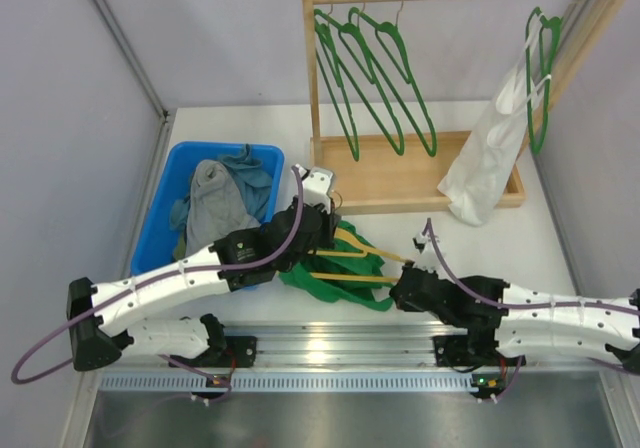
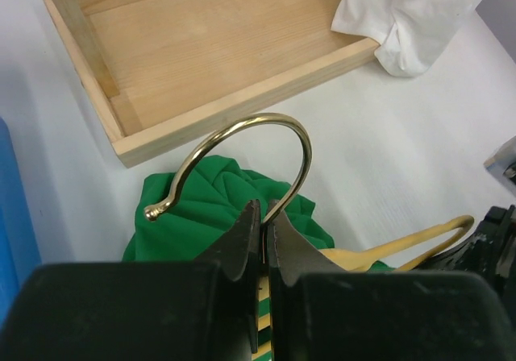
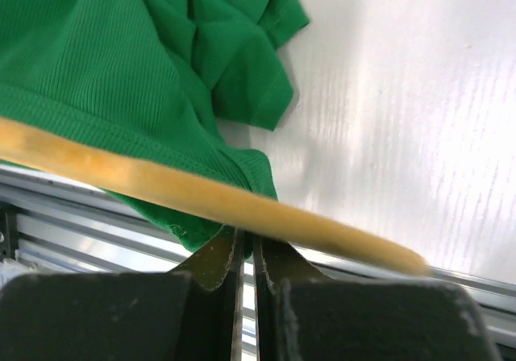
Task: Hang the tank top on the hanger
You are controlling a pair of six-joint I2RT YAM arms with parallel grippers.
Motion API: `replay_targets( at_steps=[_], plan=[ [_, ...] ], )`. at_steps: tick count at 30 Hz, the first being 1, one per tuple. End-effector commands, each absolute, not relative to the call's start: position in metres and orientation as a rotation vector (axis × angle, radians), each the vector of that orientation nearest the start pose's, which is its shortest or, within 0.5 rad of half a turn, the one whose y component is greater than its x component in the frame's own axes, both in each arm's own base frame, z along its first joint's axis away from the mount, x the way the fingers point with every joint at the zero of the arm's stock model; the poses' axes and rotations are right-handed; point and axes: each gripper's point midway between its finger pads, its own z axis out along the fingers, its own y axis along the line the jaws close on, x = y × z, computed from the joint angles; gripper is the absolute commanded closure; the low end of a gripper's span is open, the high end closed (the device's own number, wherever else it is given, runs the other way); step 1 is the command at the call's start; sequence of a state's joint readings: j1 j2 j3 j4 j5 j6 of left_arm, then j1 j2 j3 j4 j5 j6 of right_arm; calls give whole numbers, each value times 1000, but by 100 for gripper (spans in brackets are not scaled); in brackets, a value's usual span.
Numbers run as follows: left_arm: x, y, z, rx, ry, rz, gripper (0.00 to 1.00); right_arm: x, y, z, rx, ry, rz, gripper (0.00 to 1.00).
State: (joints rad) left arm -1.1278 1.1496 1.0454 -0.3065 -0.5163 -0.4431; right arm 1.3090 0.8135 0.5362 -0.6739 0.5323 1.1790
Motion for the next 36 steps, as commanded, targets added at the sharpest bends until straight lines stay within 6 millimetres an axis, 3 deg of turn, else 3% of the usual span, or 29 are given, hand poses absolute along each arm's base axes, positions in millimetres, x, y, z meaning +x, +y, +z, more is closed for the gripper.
replay_targets(
  at_steps=[1, 7, 21, 36],
  plan=[
    [220, -292, 268, 319, 1895, -553, 100, 120, 175, 92, 95, 2385, 442, 100],
    [220, -285, 267, 307, 1887, -536, 100, 125, 161, 109, 139, 2352, 470, 100],
    [218, -285, 272, 332, 1837, -562, 100, 125, 133, 115, 186, 2348, 413, 100],
    [213, -277, 279, 341, 1800, -589, 100, 127, 123, 118, 204, 2346, 386, 100]
  ],
)
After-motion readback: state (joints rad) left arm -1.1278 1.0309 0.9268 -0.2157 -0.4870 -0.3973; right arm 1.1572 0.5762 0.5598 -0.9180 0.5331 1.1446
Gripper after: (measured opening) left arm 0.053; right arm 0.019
